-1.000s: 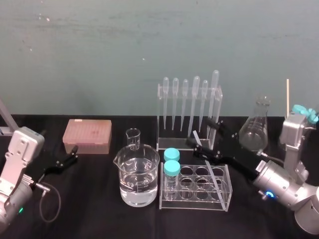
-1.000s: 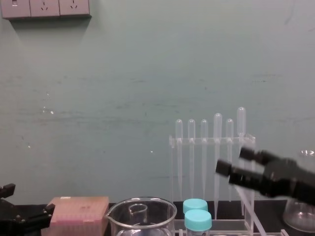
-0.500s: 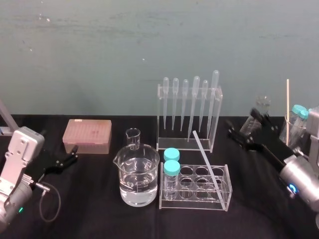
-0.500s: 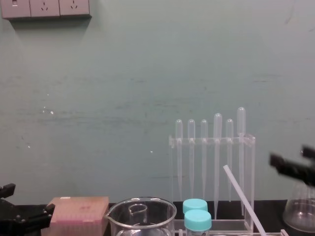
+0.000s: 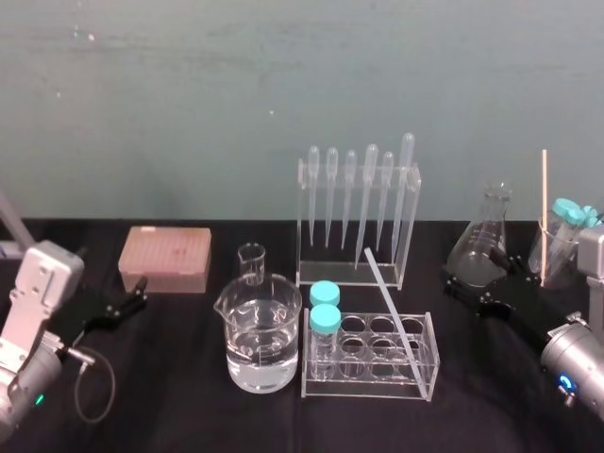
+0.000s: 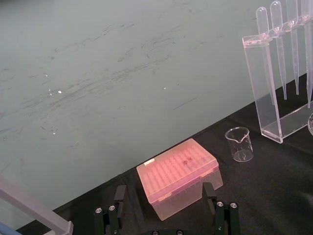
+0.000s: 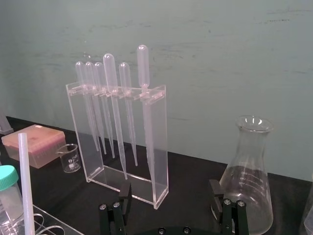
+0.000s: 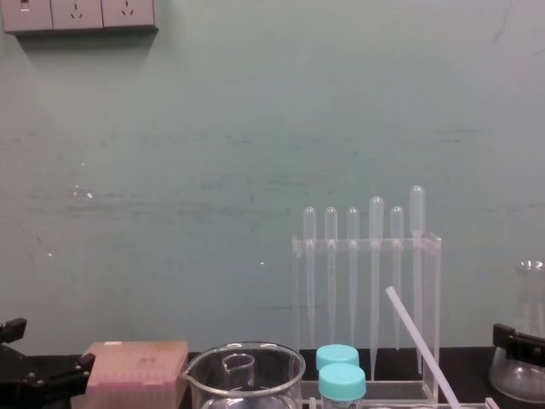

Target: Pick up the stirring rod with one hand, then place it down.

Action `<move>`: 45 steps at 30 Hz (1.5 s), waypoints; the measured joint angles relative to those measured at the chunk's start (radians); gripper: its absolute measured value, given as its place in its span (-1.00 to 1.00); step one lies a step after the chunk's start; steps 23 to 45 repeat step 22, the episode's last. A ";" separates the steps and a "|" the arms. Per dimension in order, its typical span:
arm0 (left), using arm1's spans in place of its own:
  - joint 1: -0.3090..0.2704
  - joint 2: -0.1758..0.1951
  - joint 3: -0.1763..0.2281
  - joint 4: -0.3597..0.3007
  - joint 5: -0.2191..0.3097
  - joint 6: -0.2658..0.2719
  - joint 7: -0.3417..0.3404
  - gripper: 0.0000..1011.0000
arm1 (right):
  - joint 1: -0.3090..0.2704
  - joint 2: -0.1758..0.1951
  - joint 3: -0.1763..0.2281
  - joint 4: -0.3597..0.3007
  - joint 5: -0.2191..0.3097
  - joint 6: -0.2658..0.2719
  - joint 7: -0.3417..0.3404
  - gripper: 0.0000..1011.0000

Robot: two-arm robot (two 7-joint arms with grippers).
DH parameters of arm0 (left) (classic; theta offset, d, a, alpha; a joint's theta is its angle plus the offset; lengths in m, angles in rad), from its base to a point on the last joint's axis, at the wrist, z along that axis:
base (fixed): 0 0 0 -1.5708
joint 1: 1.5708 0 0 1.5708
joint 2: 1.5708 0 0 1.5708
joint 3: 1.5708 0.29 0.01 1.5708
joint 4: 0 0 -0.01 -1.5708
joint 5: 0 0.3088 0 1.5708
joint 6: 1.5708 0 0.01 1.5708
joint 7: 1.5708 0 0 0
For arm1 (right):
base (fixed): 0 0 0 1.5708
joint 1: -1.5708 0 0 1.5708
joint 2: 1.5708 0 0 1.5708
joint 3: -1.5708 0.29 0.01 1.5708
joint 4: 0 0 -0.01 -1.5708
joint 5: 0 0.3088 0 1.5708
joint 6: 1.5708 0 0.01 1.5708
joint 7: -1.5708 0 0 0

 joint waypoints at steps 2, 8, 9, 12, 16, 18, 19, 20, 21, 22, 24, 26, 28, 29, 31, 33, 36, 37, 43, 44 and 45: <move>0.000 0.000 0.000 0.000 0.000 0.000 0.000 0.98 | 0.001 0.000 0.000 0.000 0.000 -0.002 0.001 0.98; 0.000 0.000 0.000 0.000 0.000 0.000 0.000 0.98 | 0.003 -0.001 -0.002 0.000 0.000 -0.008 0.003 0.98; 0.000 0.000 0.000 0.000 0.000 0.000 0.000 0.98 | 0.004 -0.001 -0.002 0.000 0.000 -0.009 0.003 0.98; 0.000 0.000 0.000 0.000 0.000 0.000 0.000 0.98 | 0.005 -0.001 -0.002 0.000 0.000 -0.012 0.004 0.98; 0.000 0.000 0.000 0.000 0.000 0.000 0.000 0.98 | 0.005 -0.001 -0.002 0.001 0.000 -0.014 0.005 0.98; 0.000 0.000 0.000 0.000 0.000 0.000 0.000 0.98 | 0.006 -0.001 -0.003 0.001 0.000 -0.015 0.005 0.98; 0.000 0.000 0.000 0.000 0.000 0.000 0.000 0.98 | 0.006 -0.002 -0.003 0.001 0.000 -0.015 0.006 0.98; 0.000 0.000 0.000 0.000 0.000 0.000 0.000 0.98 | 0.006 -0.002 -0.003 0.001 0.000 -0.015 0.006 0.98; 0.000 0.000 0.000 0.000 0.000 0.000 0.000 0.98 | 0.006 -0.002 -0.003 0.001 0.000 -0.015 0.006 0.98; 0.000 0.000 0.000 0.000 0.000 0.000 0.000 0.98 | 0.006 -0.002 -0.003 0.001 0.000 -0.016 0.006 0.98; 0.000 0.000 0.000 0.000 0.000 0.000 0.000 0.98 | 0.006 -0.002 -0.003 0.001 0.000 -0.016 0.006 0.98; 0.000 0.000 0.000 0.000 0.000 0.000 0.000 0.98 | 0.006 -0.002 -0.003 0.001 0.000 -0.016 0.006 0.98; 0.000 0.000 0.000 0.000 0.000 0.000 0.000 0.98 | 0.006 -0.002 -0.003 0.001 0.000 -0.016 0.006 0.98; 0.000 0.000 0.000 0.000 0.000 0.000 0.000 0.98 | 0.006 -0.002 -0.003 0.001 0.000 -0.016 0.006 0.98; 0.000 0.000 0.000 0.000 0.000 0.000 0.000 0.98 | 0.006 -0.002 -0.003 0.001 0.000 -0.016 0.006 0.98; 0.000 0.000 0.000 0.000 0.000 0.000 0.000 0.98 | 0.006 -0.002 -0.003 0.001 0.000 -0.016 0.006 0.98; 0.000 0.000 0.000 0.000 0.000 0.000 0.000 0.98 | 0.006 -0.002 -0.003 0.001 0.000 -0.016 0.006 0.98; 0.000 0.000 0.000 0.000 0.000 0.000 0.000 0.98 | 0.006 -0.002 -0.003 0.001 0.000 -0.016 0.006 0.98; 0.000 0.000 0.000 0.000 0.000 0.000 0.000 0.98 | 0.006 -0.002 -0.003 0.001 0.000 -0.016 0.006 0.98; 0.000 0.000 0.000 0.000 0.000 0.000 0.000 0.98 | 0.006 -0.002 -0.003 0.001 0.000 -0.016 0.006 0.98; 0.000 0.000 0.000 0.000 0.000 0.000 0.000 0.98 | 0.006 -0.002 -0.003 0.001 0.000 -0.016 0.006 0.98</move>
